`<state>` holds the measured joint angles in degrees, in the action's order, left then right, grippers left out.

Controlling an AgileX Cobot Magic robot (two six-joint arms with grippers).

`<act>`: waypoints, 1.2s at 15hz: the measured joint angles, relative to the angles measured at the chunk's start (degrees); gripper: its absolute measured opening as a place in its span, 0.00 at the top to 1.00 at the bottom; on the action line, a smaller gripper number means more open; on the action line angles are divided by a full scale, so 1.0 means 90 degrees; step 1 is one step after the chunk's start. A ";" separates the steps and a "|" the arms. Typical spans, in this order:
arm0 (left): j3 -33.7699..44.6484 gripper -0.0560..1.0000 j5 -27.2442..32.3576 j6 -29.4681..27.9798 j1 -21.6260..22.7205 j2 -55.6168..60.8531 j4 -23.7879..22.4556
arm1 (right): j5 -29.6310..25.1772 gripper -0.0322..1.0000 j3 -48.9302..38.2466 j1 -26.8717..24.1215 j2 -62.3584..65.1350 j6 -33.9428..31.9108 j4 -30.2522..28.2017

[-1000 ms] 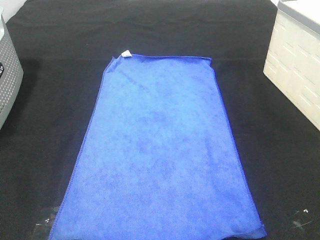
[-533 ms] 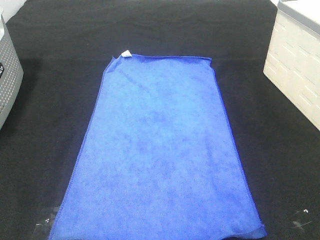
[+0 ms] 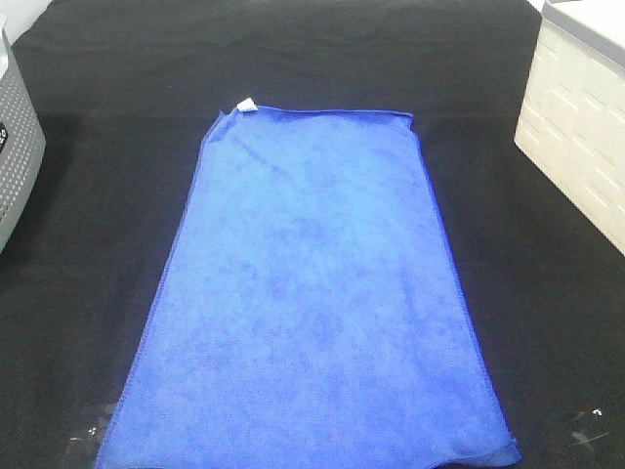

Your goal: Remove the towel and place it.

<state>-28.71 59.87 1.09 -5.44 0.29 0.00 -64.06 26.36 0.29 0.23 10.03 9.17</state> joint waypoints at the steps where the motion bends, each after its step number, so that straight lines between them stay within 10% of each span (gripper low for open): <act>1: 0.0000 0.27 0.0000 0.0000 0.0000 0.0000 0.0000 | 0.0000 0.19 0.0000 0.0000 0.0000 0.0000 0.0000; 18: 0.0000 0.27 0.0000 0.0000 0.0516 0.0000 0.0000 | 0.0006 0.19 0.0000 0.0000 0.0000 -0.0006 0.0000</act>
<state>-28.71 59.87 1.09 -0.80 0.29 0.00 -64.00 26.36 0.29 0.23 9.97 9.17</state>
